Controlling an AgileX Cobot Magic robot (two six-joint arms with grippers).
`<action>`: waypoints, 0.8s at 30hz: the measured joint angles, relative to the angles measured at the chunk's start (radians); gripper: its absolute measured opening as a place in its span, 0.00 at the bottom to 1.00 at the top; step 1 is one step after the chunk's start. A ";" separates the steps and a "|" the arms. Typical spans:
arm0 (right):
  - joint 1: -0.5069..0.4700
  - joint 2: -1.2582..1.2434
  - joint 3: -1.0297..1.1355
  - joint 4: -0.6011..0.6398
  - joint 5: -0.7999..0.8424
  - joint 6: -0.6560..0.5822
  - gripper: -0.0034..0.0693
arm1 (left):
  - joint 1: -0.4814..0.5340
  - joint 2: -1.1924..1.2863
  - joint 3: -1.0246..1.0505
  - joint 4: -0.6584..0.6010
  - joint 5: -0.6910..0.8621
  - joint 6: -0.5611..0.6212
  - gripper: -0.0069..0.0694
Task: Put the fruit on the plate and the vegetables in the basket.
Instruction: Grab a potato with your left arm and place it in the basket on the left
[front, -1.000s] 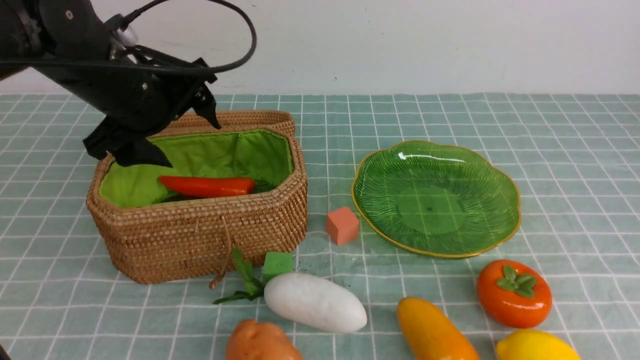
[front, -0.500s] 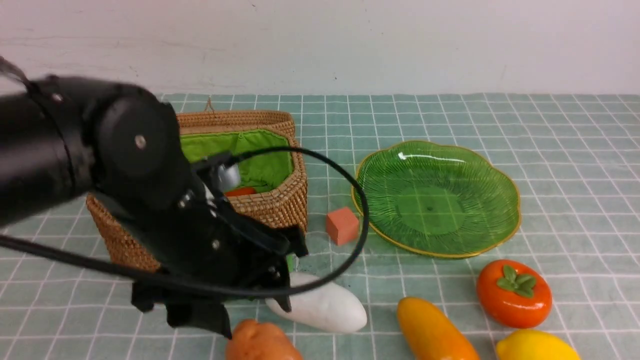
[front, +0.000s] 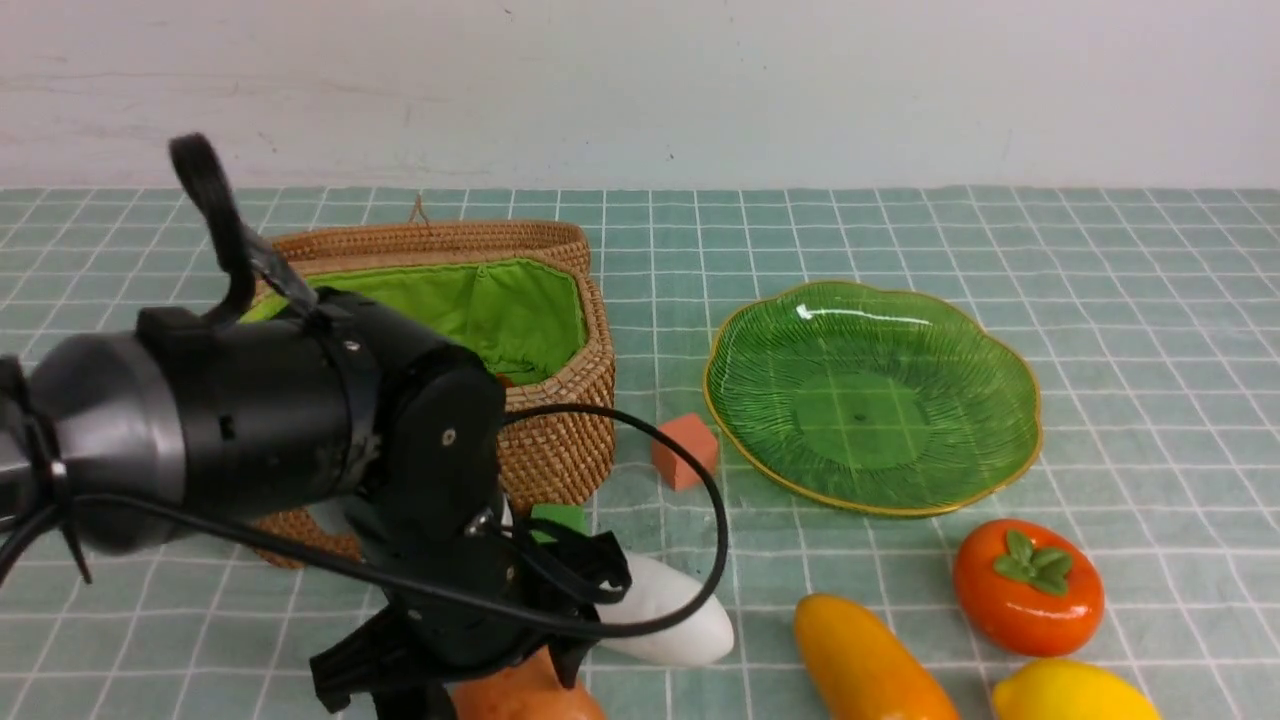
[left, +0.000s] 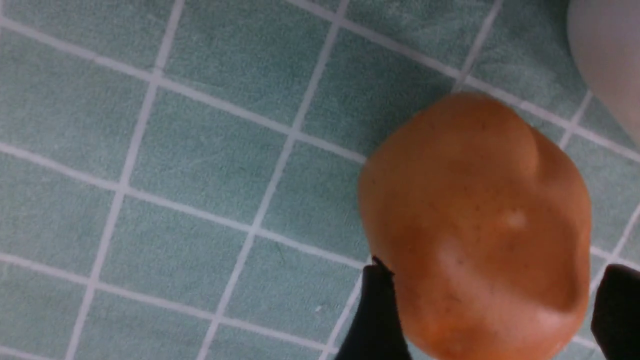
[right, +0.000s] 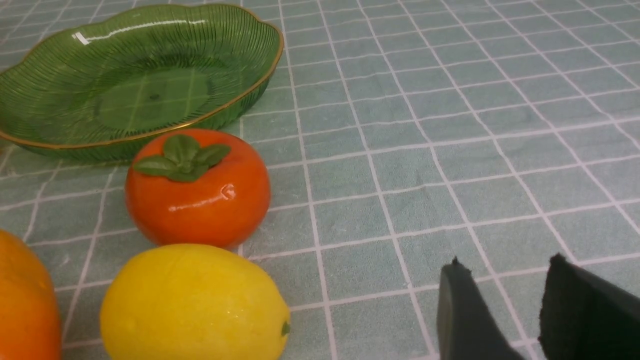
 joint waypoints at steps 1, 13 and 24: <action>0.000 0.000 0.000 0.000 0.000 0.000 0.38 | 0.000 0.013 0.000 0.000 -0.008 -0.001 0.79; 0.000 0.000 0.000 0.000 -0.001 0.000 0.38 | 0.000 0.068 -0.024 -0.003 -0.001 0.101 0.77; 0.000 0.000 0.000 0.000 -0.001 0.000 0.38 | 0.000 0.068 -0.025 0.001 -0.001 0.258 0.76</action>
